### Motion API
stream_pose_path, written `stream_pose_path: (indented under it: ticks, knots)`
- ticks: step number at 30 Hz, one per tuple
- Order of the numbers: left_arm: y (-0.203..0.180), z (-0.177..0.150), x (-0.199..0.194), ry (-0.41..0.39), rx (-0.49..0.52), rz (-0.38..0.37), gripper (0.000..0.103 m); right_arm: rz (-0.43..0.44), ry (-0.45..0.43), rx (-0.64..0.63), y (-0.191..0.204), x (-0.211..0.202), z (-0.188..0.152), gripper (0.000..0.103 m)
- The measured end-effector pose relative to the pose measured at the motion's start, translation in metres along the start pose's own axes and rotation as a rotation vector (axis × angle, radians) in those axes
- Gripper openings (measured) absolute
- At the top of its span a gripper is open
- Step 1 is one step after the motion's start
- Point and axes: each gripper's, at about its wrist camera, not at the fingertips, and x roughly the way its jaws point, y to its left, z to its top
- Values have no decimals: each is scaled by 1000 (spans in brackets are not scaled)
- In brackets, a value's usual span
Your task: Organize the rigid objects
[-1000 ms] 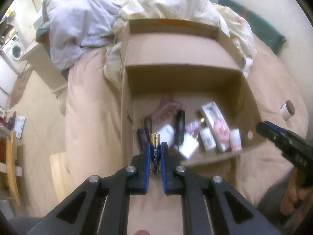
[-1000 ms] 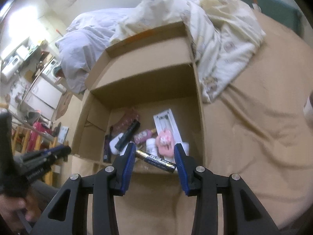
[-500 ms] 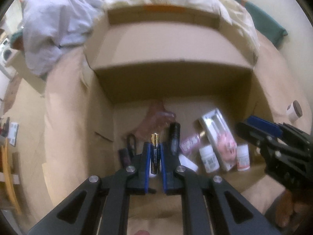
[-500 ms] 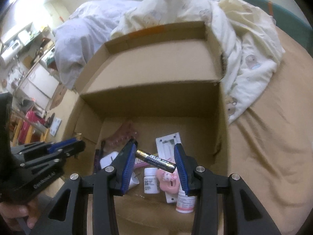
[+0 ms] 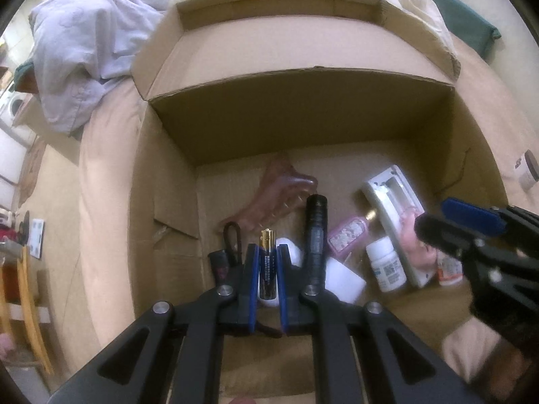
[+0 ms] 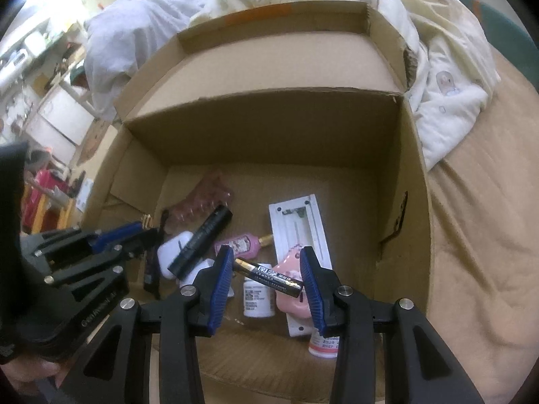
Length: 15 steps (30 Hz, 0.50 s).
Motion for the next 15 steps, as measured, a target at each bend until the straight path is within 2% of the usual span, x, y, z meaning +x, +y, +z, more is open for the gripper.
stream_pose_path:
  ticks: [4, 5, 7, 8, 9, 11, 13, 14, 15]
  knots:
    - [0, -1, -1, -3, -6, 6, 9, 16, -18, 21, -2, -4, 2, 43]
    - [-1, -1, -2, -3, -6, 11, 13, 22, -23, 29, -3, -5, 2, 43]
    - [-2, -1, -4, -2, -11, 24, 32, 39, -33, 45, -7, -8, 4, 44]
    - [-1, -2, -8, -7, -20, 15, 51, 50, -41, 58, -8, -11, 4, 46]
    - [-1, -2, -12, -15, -29, 8, 65, 63, -49, 70, -10, -14, 6, 50]
    - [-1, -3, -19, -26, -42, -4, 70, 88, -72, 91, -12, -20, 7, 62]
    - [2, -5, -28, -41, -58, -15, 82, 96, -100, 104, -12, -27, 8, 66]
    - [3, -6, -32, -46, -63, -12, 88, 96, -117, 112, -14, -31, 8, 72]
    - [2, -7, -34, -51, -51, -7, 89, 99, -133, 120, -15, -35, 8, 81]
